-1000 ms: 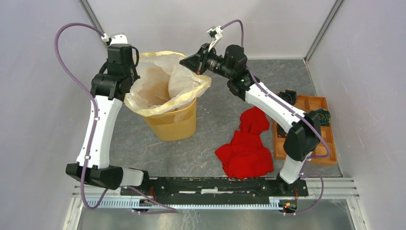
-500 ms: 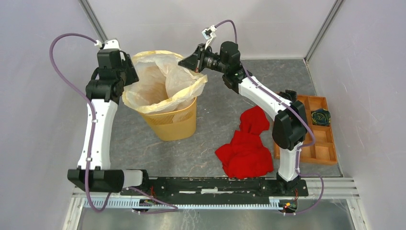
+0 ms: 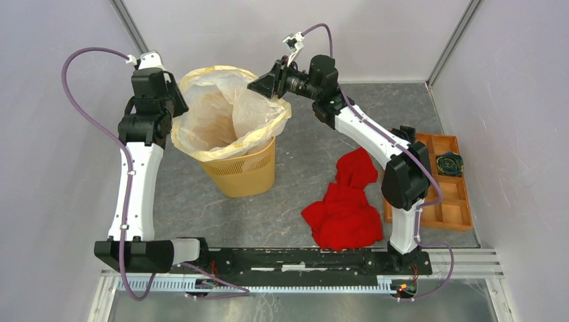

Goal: Put the trash bags into the trash bin

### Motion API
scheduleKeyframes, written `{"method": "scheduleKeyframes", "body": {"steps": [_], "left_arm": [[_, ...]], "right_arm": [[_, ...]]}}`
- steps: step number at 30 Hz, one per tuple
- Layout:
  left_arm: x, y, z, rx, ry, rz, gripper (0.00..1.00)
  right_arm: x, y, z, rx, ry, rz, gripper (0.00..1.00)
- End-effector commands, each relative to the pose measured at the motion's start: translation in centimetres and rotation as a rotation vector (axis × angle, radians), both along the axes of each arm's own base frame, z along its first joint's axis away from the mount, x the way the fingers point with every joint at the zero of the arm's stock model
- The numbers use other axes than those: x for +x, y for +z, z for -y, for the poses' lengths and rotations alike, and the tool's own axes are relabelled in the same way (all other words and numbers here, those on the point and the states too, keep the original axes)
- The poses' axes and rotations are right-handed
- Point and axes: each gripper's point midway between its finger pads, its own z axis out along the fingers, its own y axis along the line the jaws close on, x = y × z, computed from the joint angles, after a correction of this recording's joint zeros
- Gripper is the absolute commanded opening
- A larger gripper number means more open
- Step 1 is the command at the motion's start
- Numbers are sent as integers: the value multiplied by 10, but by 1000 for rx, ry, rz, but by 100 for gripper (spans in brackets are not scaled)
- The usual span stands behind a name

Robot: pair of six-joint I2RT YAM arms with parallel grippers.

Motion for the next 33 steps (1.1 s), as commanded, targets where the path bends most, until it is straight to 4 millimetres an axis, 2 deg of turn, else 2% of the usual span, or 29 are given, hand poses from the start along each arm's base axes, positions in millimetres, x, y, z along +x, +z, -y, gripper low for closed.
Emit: {"method": "scheduleKeyframes", "body": {"steps": [1,4,8,11,14,15,17,22,28,33], "left_arm": [[2,31,-4,-9,28,100,40],[4,34,-3,-14,23,115,35],[6,32,-3,-15,22,114,32],[6,31,-13,-14,51,114,32],[7,32,-14,-19,53,122,31],[8,33,-14,-19,53,124,31],[9,33,-13,-20,52,126,29],[16,32,-14,-51,54,145,23],[38,6,-34,-111,90,72,12],[56,-4,-35,-194,48,78,12]], "right_arm": [[-2,44,6,45,-19,128,47],[4,42,2,48,-22,119,49],[7,46,0,61,-26,124,67],[13,48,0,64,-48,137,69],[19,47,-6,62,-37,130,61],[21,46,-7,65,-36,123,54],[25,44,-7,68,-52,110,35],[37,33,-5,68,-109,66,0],[63,5,10,33,-221,-19,0],[77,-13,8,9,-238,-18,0]]}}
